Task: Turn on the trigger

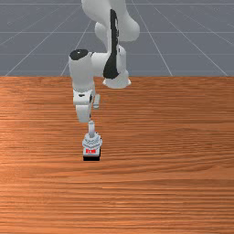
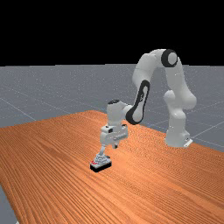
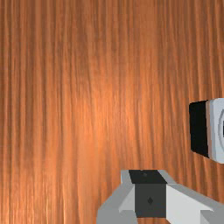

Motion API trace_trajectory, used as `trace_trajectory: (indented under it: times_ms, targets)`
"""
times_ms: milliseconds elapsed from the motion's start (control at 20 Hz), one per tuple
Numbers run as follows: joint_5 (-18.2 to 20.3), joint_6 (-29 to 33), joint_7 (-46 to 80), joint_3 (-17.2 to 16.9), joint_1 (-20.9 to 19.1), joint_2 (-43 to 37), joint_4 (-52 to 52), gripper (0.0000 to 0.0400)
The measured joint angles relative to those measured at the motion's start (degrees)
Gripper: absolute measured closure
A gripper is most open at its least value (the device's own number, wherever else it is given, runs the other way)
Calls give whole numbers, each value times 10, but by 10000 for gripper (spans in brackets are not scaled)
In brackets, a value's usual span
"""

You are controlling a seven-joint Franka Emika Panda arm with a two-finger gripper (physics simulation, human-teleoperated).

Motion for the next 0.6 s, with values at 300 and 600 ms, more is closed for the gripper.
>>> trace_trajectory:
  times_ms: [300, 600]
  targets:
    - [-6, 27, 8, -3, 4, -2, -8, 400]
    - [-24, 21, -18, 2, 7, 9, -4, 400]
